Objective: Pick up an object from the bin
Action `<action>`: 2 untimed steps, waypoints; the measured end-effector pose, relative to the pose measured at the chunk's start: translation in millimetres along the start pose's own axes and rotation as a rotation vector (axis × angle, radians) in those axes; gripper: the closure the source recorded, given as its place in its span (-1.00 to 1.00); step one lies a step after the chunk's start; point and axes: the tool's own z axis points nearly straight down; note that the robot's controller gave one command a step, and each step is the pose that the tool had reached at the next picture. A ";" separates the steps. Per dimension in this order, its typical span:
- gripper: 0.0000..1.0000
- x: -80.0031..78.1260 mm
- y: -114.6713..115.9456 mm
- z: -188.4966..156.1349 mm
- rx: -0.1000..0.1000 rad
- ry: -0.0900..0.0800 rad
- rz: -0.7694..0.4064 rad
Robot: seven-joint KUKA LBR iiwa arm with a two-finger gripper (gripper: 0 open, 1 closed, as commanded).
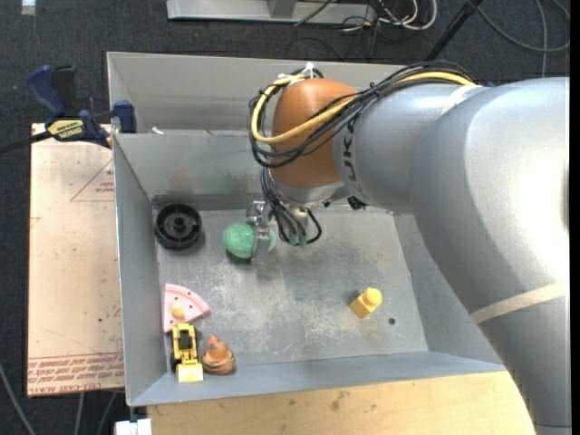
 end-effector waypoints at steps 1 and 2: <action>1.00 0.0 0.0 0.0 0.000 0.000 0.000; 1.00 0.0 0.0 0.0 0.000 0.000 0.000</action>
Offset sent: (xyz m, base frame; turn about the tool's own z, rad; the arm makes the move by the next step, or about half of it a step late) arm 0.0000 0.0000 0.0000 0.0000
